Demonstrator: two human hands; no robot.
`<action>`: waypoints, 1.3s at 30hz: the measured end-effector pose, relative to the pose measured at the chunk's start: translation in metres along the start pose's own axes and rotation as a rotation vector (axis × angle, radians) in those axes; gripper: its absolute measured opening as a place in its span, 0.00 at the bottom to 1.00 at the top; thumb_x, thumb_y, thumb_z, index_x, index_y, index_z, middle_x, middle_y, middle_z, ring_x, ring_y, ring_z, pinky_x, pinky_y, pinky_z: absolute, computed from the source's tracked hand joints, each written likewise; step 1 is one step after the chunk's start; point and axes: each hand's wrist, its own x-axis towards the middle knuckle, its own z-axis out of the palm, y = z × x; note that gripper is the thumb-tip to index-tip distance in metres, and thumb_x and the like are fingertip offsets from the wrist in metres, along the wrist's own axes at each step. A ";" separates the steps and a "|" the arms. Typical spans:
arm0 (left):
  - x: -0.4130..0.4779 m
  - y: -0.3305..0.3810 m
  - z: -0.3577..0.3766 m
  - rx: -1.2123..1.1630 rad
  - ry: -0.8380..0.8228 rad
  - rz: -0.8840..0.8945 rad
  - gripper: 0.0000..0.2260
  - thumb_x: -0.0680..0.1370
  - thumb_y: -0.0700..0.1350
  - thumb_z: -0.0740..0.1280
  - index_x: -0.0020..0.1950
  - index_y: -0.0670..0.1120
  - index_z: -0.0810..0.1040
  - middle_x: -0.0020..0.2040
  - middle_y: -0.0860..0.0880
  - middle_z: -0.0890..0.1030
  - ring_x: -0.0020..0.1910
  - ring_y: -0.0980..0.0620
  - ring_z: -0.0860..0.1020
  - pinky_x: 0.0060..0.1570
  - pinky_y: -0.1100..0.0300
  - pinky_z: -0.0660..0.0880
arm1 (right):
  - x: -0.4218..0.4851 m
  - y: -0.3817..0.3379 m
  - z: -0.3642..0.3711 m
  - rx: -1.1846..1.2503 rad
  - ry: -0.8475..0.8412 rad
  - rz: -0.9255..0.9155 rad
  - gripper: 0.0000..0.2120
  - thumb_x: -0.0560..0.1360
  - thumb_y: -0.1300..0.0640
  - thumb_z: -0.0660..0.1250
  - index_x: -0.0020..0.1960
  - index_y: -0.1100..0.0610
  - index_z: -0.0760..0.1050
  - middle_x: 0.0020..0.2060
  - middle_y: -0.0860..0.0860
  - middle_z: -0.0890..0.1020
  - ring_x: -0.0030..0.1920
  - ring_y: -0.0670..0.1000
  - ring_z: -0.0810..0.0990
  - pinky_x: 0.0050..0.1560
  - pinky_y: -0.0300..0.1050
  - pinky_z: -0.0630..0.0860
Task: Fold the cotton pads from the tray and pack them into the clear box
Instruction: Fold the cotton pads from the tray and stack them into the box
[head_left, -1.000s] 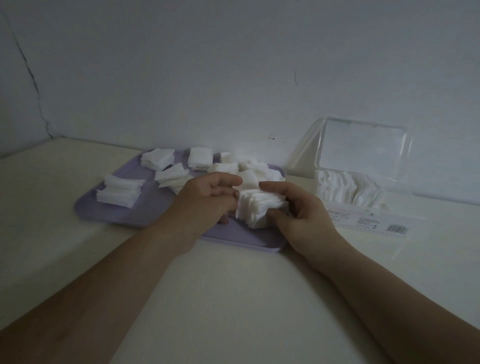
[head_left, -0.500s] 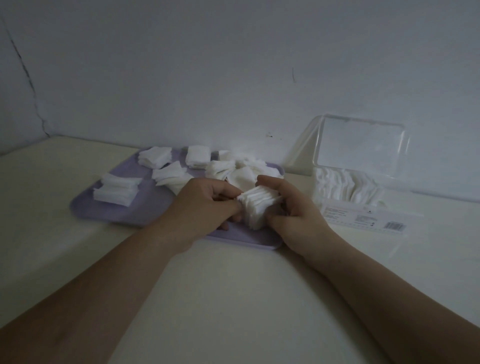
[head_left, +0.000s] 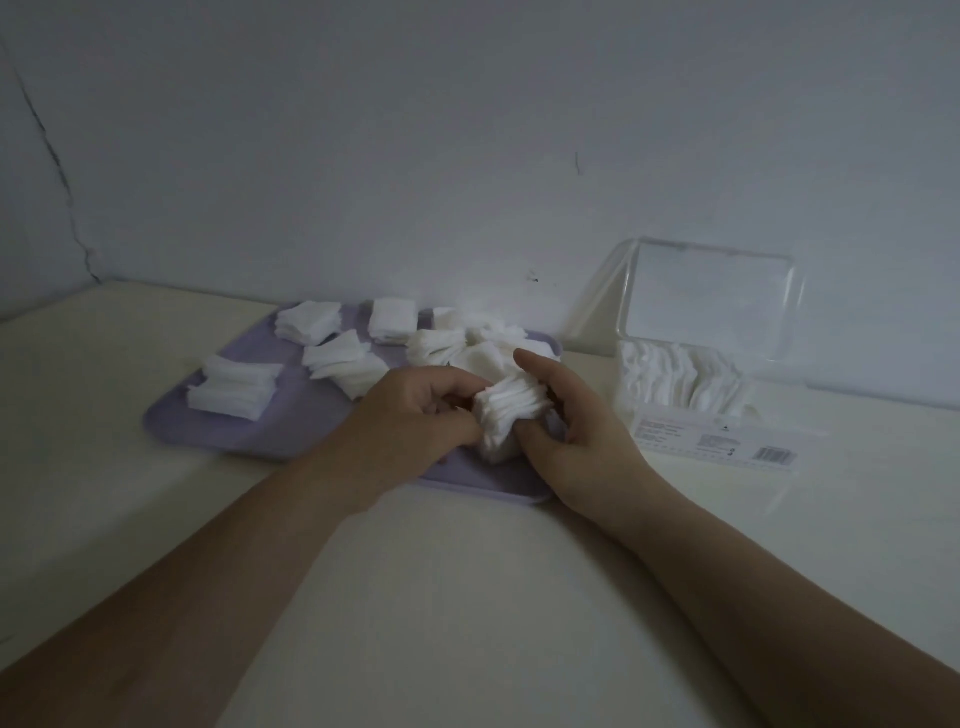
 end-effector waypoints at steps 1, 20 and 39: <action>-0.002 0.001 -0.001 0.009 -0.012 0.015 0.17 0.66 0.49 0.76 0.54 0.52 0.86 0.46 0.44 0.86 0.41 0.52 0.80 0.46 0.57 0.77 | 0.000 -0.005 -0.002 0.017 0.018 -0.007 0.29 0.77 0.68 0.67 0.76 0.53 0.71 0.66 0.47 0.80 0.60 0.31 0.77 0.59 0.23 0.69; 0.054 0.092 0.084 -0.161 0.071 0.069 0.11 0.76 0.34 0.73 0.57 0.44 0.82 0.48 0.42 0.87 0.43 0.49 0.84 0.42 0.55 0.80 | 0.027 -0.044 -0.150 0.159 0.169 0.210 0.09 0.73 0.56 0.75 0.48 0.63 0.84 0.42 0.58 0.87 0.43 0.57 0.87 0.44 0.54 0.84; 0.125 0.083 0.196 0.911 -0.382 0.608 0.23 0.73 0.43 0.56 0.60 0.49 0.85 0.58 0.54 0.85 0.68 0.49 0.74 0.68 0.53 0.71 | 0.037 0.038 -0.203 -0.519 0.379 0.546 0.05 0.70 0.58 0.70 0.42 0.58 0.76 0.38 0.52 0.81 0.34 0.53 0.78 0.33 0.40 0.70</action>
